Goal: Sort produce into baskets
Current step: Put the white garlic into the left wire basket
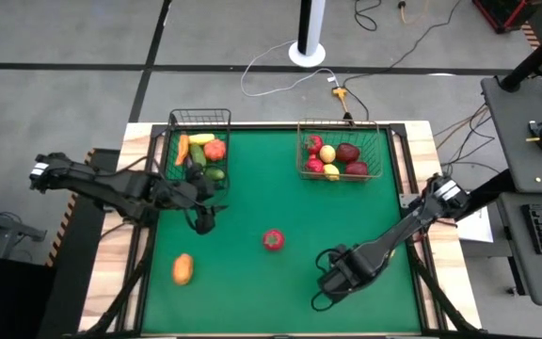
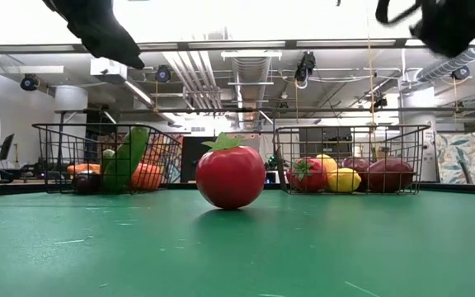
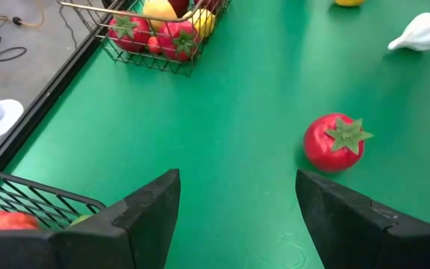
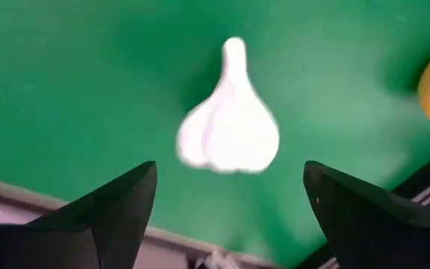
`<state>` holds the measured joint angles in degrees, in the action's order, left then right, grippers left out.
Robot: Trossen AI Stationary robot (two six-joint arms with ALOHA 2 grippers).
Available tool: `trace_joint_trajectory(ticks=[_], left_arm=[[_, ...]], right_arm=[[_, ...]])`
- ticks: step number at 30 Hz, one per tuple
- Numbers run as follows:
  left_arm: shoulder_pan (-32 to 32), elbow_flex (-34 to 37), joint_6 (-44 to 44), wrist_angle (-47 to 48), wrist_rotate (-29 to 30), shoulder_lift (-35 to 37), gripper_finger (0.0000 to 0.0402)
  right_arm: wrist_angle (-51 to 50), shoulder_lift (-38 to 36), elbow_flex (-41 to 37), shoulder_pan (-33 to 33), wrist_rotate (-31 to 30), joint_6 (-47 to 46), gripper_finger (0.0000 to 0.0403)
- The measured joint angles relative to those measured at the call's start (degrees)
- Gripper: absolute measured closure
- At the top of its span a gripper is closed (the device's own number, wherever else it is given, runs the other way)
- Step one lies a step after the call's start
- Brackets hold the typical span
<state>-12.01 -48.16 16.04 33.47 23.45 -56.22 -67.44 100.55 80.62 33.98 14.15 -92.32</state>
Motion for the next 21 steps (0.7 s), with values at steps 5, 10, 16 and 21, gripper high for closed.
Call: trace_joint_trajectory(ticks=[5,10,16,21], left_arm=[[0.0,0.0,0.01,-0.19,0.01,-1.54,0.0153],[0.0,0.22,-0.08,-0.67,0.06,-3.61,0.0153],[-0.04,1.0,0.21,-1.96,0.16,-6.23,0.0153],[-0.04,1.07,1.0,-2.05,0.17,-7.92,0.0153]], right_arm=[[5.62,1.29,-4.9,0.0,-0.29,2.32,0.0075],[14.51,2.25,-9.8,0.02,0.96,2.31,0.0086],[15.01,3.05,-12.73,0.03,-0.65,1.84,0.0125],[15.11,3.04,-12.91,0.02,-0.82,1.87,0.0176]])
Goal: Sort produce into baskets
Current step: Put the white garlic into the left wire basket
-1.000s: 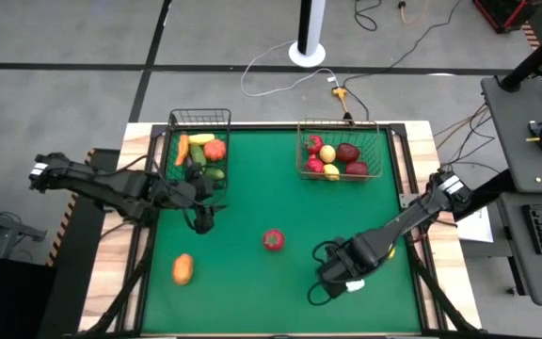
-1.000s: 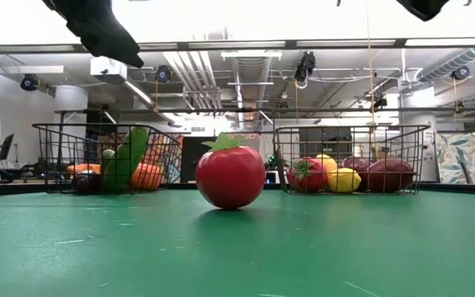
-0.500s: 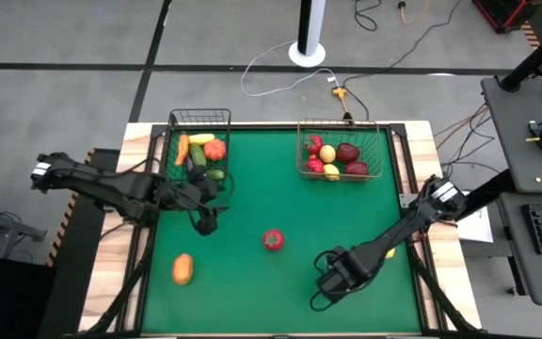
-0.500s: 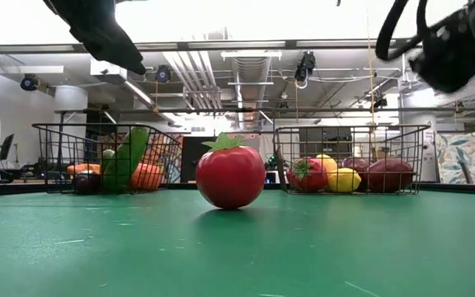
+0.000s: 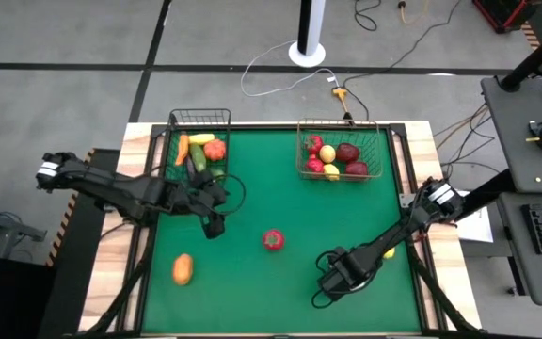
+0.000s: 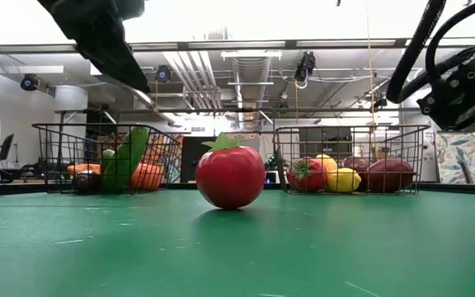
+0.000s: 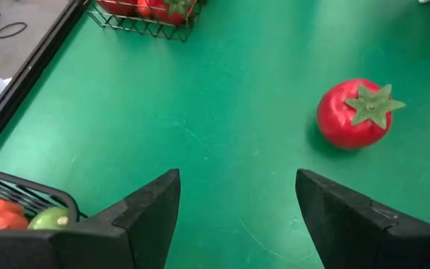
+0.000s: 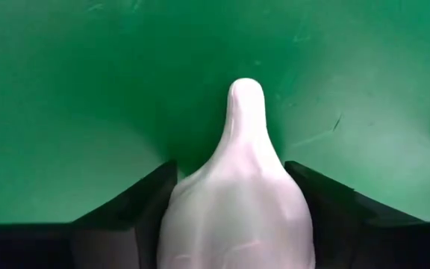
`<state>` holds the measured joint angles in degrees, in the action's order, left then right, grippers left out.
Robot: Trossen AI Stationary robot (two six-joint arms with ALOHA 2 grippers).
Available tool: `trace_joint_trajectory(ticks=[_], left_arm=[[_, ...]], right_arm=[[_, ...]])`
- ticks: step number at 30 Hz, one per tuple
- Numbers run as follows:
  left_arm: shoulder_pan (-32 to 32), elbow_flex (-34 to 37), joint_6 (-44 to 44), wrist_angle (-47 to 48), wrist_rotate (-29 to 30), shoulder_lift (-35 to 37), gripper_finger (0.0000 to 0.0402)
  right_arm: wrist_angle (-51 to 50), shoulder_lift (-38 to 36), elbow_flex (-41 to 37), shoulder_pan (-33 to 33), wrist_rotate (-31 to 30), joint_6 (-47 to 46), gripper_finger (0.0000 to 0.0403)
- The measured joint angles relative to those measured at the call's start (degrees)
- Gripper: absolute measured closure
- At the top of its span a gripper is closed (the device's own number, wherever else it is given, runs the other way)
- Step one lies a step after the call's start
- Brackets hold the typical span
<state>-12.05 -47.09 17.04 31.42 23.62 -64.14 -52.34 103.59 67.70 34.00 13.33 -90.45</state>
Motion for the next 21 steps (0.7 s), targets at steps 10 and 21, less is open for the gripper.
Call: trace_joint_trajectory(ticks=[10,21], left_arm=[[-0.35,0.0,-0.44,-2.14,0.31,-1.43,0.0153],[-9.81,0.03,-9.39,-12.16,-4.32,2.01,0.0153]], right_arm=[[-0.49,-0.21,4.35,-0.49,-3.69,2.81,0.0181],[12.11,-1.09,17.32,-8.68,-30.21,40.45,0.0181]])
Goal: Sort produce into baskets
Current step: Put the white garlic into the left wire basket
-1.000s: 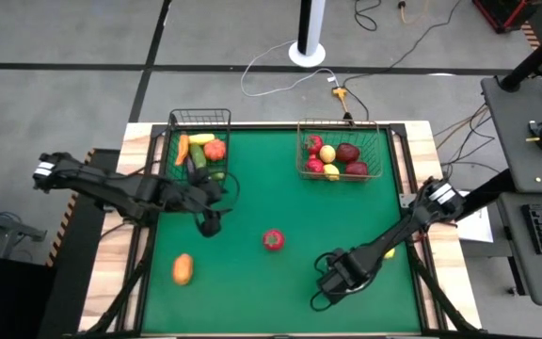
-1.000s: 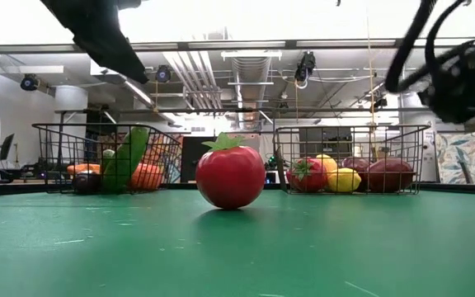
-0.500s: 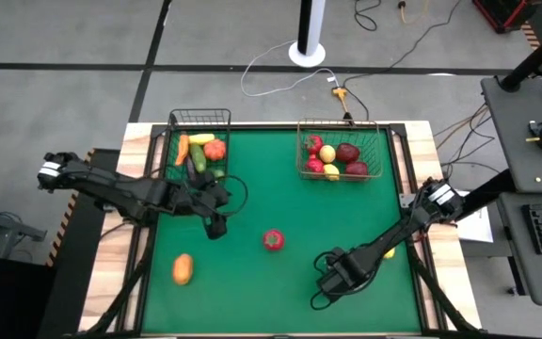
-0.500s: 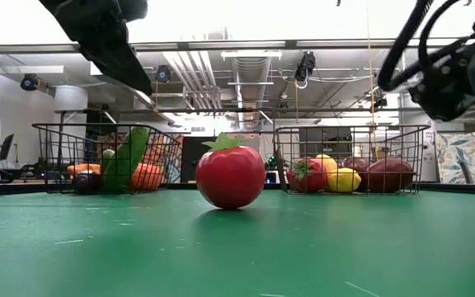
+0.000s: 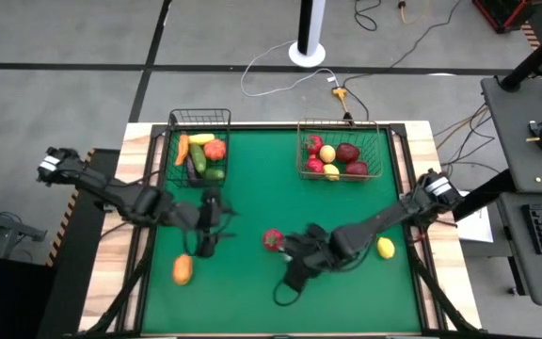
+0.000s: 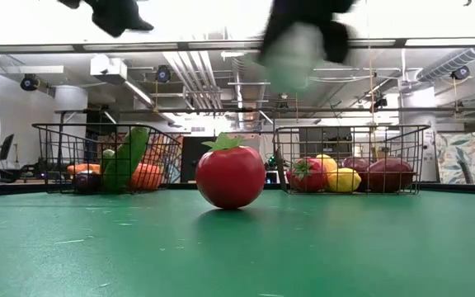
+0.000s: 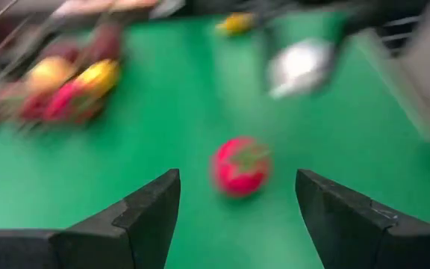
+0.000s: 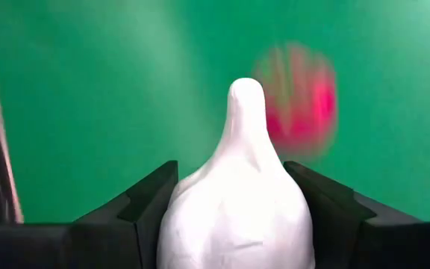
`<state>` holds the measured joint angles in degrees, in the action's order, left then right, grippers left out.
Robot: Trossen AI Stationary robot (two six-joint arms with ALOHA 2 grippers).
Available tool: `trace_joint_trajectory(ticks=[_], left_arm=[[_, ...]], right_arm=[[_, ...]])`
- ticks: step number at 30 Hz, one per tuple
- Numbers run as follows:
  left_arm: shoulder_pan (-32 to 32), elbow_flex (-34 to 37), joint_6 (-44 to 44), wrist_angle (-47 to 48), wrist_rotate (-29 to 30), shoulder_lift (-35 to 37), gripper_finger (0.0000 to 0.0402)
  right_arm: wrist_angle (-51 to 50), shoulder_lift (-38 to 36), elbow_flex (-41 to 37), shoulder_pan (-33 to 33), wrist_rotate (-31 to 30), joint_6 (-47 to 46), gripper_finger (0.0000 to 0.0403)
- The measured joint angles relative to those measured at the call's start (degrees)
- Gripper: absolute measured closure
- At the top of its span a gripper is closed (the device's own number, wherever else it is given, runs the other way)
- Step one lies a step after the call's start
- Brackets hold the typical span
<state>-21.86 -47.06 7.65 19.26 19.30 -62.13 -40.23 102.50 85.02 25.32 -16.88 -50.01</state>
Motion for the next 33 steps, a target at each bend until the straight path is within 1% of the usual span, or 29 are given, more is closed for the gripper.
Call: trace_joint_trajectory(ticks=[2,3,6,8,10,12,14,16,21,24,26,29,33], left_arm=[[-2.46,0.56,-3.0,-3.8,-2.35,0.31,0.0153],[-3.63,1.04,-4.21,-5.82,-2.63,0.42,0.0153],[-6.44,2.89,-6.11,-10.49,-2.76,0.93,0.0153],[-7.63,3.61,-6.04,-12.8,-2.76,1.11,0.0153],[-8.23,3.79,-5.13,-13.36,-2.2,1.16,0.0153],[-8.35,3.81,-4.23,-14.14,1.12,1.16,0.0153],[-8.34,3.84,-3.92,-15.56,5.91,1.15,0.0153],[-8.44,3.87,-4.08,-17.31,9.06,1.03,0.0153],[-8.49,4.03,-6.89,-23.09,10.12,0.27,0.0153],[-8.33,4.09,-7.9,-27.41,10.88,-0.19,0.0161],[-8.36,4.85,-9.99,-31.79,11.25,-1.06,0.0174],[-8.4,5.54,-12.87,-36.63,11.01,-1.84,0.0207],[-8.38,6.15,-12.72,-36.1,11.34,-1.89,0.0258]], right_arm=[[9.34,0.0,0.08,-1.78,-3.39,12.89,0.0181],[14.75,0.0,-0.29,-2.5,-4.42,19.94,0.0181],[32.26,0.09,-2.26,-4.24,-4.72,38.8,0.018],[40.96,0.46,-2.93,-5.43,-4.17,47.32,0.018],[45.32,0.69,-3.02,-6.55,-3.73,53.33,0.018],[47.98,0.7,-3.02,-7.54,-2.9,58.22,0.018],[49.75,0.7,-3.05,-8.3,-1.22,61.31,0.018],[50.91,0.7,-3.09,-8.85,-0.93,62.37,0.018],[50.62,0.57,-3.09,-9.96,0.02,63.68,0.018],[50.18,0.93,-3.12,-9.99,1.01,65.26,0.018],[50.09,1.03,-3.18,-10.01,0.97,65.7,0.018],[50.83,0.81,-3.11,-10.01,0.81,66.04,0.018],[50.4,0.83,-3.11,-9.99,0.76,66.71,0.018]])
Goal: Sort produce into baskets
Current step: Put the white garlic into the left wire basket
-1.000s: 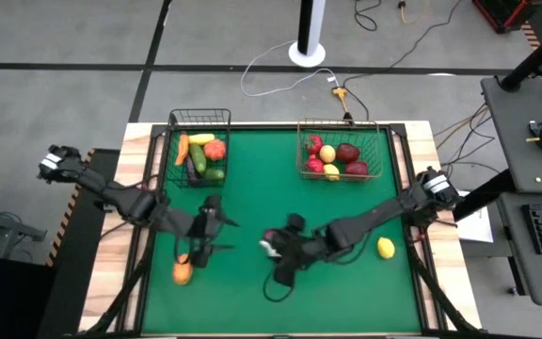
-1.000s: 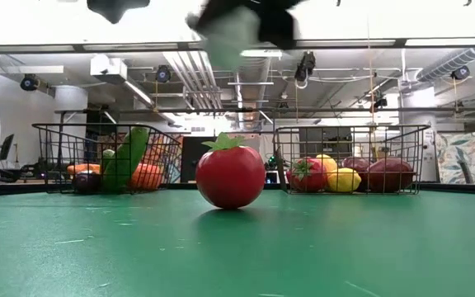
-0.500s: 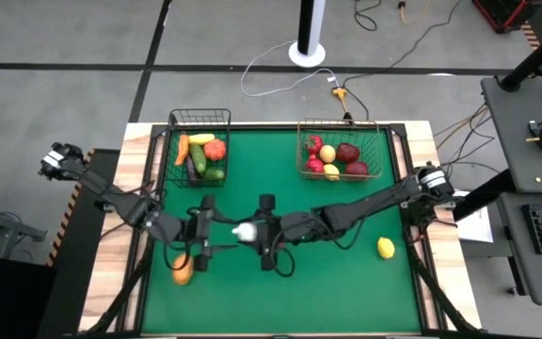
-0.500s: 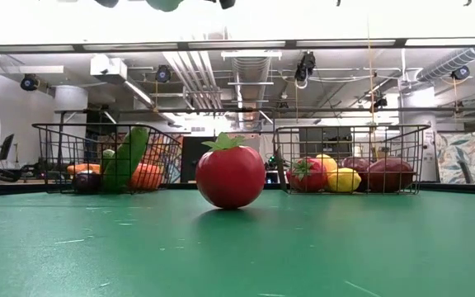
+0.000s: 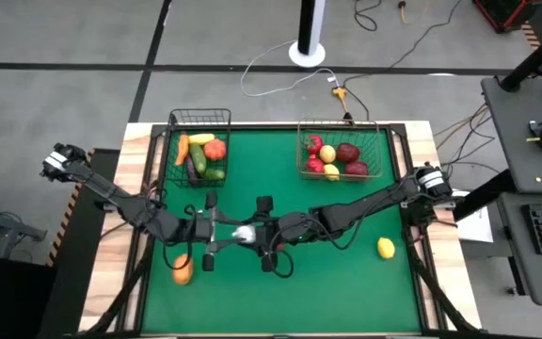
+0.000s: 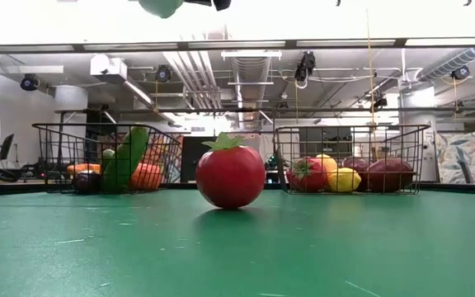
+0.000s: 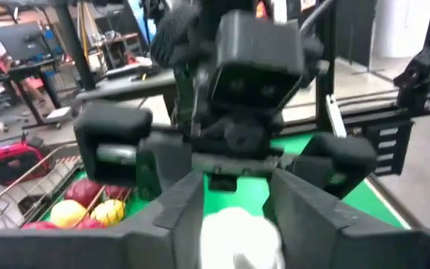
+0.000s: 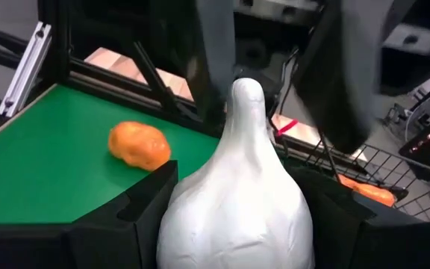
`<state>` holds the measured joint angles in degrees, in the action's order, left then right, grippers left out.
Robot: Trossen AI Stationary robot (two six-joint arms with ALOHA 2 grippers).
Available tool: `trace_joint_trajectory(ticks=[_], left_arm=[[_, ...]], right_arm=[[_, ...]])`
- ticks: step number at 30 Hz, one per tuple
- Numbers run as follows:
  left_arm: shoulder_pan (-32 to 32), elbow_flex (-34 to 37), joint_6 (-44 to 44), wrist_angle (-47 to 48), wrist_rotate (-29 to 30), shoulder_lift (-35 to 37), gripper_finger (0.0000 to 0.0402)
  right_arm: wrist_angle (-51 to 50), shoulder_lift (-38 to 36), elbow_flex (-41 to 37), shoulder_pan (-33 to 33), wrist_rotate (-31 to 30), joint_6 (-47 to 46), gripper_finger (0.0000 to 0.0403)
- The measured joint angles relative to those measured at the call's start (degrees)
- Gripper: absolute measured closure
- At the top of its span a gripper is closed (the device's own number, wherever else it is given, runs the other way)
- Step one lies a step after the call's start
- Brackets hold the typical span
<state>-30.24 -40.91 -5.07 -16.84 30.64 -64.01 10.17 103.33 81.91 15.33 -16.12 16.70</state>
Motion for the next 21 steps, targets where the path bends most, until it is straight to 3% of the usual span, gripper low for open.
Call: trace_joint_trajectory(ticks=[16,21], left_arm=[[-0.12,1.18,2.49,1.15,5.01,-0.83,0.039],[-0.09,1.18,3.36,1.29,7.58,0.08,0.0382]], right_arm=[[0.84,0.0,-0.02,-0.52,-0.91,3.21,0.0173],[2.21,0.0,-0.02,-1.92,-0.35,3.68,0.0174]])
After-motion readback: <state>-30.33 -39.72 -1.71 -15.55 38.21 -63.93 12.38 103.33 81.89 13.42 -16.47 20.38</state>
